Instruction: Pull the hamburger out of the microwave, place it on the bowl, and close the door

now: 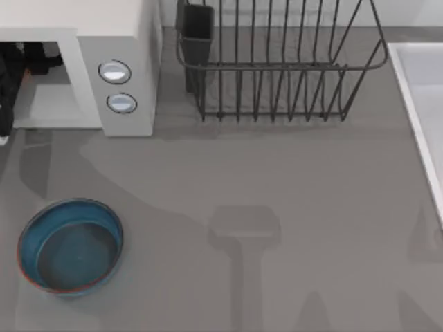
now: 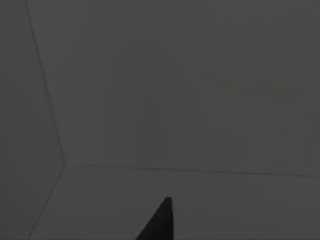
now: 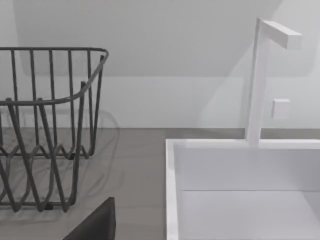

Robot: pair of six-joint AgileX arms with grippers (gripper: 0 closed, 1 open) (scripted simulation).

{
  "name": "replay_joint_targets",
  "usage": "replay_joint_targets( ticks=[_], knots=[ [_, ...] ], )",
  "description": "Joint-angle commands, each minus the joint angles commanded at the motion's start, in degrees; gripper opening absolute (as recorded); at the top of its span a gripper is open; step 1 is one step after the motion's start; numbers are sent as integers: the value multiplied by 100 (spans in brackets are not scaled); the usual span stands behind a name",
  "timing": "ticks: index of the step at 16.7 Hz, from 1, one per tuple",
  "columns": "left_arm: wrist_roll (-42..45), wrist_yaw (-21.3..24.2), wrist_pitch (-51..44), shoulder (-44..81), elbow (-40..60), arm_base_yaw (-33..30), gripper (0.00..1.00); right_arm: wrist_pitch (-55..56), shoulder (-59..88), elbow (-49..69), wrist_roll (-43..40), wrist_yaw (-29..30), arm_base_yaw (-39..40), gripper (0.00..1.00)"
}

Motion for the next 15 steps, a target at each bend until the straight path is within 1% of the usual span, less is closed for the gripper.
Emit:
replay_joint_targets(
  ticks=[3, 10, 13, 15],
  knots=[
    [46, 89, 637, -407, -1096, 96, 0, 0, 0, 0, 0, 0, 0, 100],
    [97, 337, 2415, -1500, -4157, 363, 0, 0, 0, 0, 0, 0, 0, 100],
    [100, 411, 2946, -1822, -4899, 443, 0, 0, 0, 0, 0, 0, 0, 100],
    [101, 432, 3096, -1912, -5084, 465, 0, 0, 0, 0, 0, 0, 0, 100]
  ],
)
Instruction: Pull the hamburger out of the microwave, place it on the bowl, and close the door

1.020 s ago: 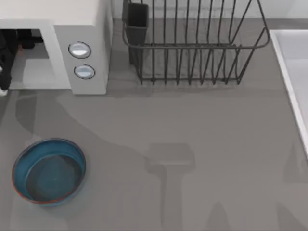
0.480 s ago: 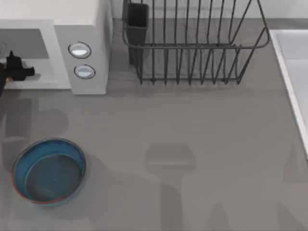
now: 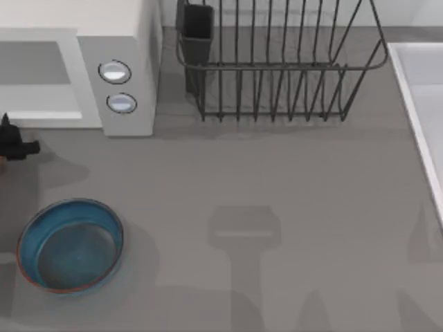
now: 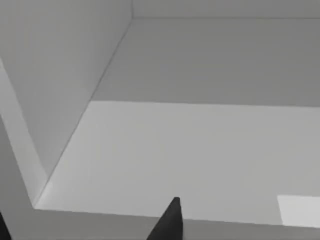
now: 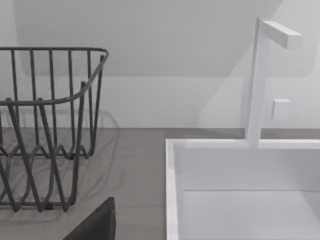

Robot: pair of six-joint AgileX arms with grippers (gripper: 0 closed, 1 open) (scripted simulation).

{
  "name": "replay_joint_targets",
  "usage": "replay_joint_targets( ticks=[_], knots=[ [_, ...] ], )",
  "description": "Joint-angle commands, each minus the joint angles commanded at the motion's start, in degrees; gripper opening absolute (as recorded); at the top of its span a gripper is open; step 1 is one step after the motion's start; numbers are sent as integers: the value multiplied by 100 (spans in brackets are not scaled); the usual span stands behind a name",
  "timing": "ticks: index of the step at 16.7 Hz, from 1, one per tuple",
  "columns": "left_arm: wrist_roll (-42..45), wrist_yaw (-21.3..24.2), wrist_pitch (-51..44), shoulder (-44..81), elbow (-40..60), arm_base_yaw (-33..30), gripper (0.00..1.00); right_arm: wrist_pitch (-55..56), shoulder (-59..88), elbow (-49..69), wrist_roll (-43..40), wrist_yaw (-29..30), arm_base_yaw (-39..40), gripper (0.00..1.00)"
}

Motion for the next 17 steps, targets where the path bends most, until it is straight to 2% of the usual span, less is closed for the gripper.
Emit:
replay_joint_targets(
  ticks=[7, 17],
  knots=[
    [25, -14, -225, -206, 27, -33, 0, 0, 0, 0, 0, 0, 0, 100],
    [26, -40, -2464, -2389, 67, -26, 0, 0, 0, 0, 0, 0, 0, 100]
  ],
)
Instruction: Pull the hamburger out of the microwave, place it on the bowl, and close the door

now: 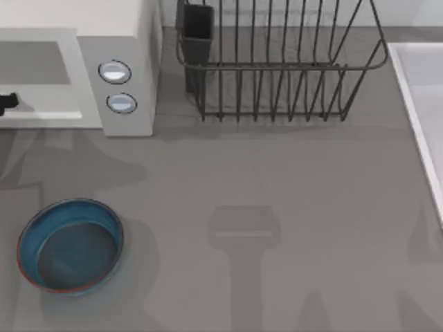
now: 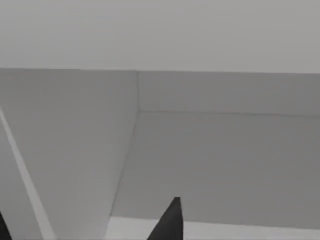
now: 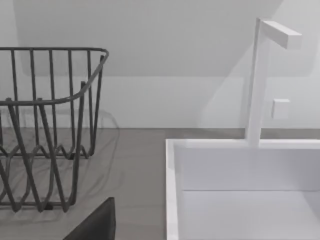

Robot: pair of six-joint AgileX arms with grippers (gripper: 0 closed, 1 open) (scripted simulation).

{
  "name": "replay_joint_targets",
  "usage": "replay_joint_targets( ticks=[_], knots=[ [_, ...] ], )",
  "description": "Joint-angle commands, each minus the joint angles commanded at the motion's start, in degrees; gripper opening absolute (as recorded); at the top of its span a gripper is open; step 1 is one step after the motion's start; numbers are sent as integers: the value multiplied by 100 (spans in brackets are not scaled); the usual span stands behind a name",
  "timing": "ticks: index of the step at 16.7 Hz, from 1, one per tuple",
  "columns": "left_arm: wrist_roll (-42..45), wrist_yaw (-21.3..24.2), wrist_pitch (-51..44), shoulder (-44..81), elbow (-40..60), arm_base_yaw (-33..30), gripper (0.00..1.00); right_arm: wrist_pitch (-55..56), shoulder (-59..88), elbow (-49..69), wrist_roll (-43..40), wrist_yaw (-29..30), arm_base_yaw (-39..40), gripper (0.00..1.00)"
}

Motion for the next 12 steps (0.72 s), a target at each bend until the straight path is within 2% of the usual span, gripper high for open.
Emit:
replay_joint_targets(
  ticks=[7, 9, 12],
  knots=[
    [59, -15, -112, -67, 12, -20, 0, 0, 0, 0, 0, 0, 0, 100],
    [328, -81, -356, -90, 125, -104, 0, 0, 0, 0, 0, 0, 0, 100],
    [1213, -293, -1142, -134, 474, -375, 0, 0, 0, 0, 0, 0, 0, 100]
  ],
)
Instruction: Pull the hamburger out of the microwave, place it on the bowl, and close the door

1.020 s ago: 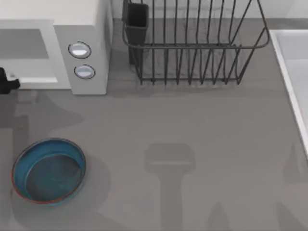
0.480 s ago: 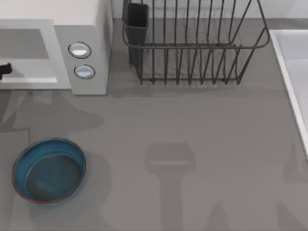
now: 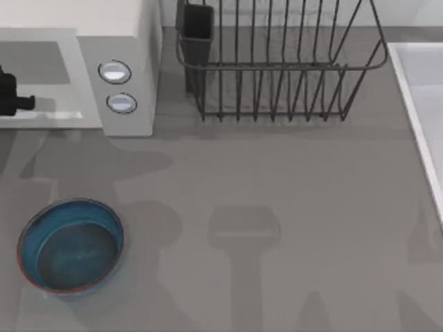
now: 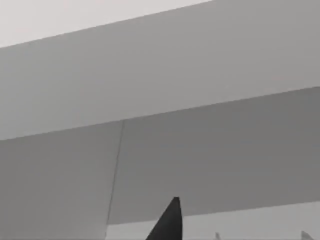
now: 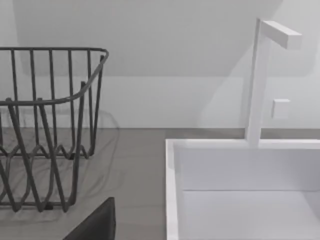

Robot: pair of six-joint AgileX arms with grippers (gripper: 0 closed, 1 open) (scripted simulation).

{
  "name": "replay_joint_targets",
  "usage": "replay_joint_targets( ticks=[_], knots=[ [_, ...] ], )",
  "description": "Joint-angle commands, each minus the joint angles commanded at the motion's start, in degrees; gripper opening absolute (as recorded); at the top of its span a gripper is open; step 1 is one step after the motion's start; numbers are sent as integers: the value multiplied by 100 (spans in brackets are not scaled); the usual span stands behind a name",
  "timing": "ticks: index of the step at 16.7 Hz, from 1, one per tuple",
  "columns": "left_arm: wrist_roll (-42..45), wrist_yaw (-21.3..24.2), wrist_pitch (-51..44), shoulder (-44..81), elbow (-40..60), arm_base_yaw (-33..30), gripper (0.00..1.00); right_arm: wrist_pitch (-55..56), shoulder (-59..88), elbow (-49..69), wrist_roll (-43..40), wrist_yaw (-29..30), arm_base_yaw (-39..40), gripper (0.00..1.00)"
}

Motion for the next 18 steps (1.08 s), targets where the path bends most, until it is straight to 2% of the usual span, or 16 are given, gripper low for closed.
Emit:
replay_joint_targets(
  ticks=[3, 6, 18],
  knots=[
    [1417, -329, -1182, -19, 505, -405, 0, 0, 0, 0, 0, 0, 0, 100],
    [3355, -765, -2671, 15, 1119, -914, 0, 0, 0, 0, 0, 0, 0, 100],
    [13347, -3102, -9925, 1050, 3545, -3290, 0, 0, 0, 0, 0, 0, 0, 100]
  ],
)
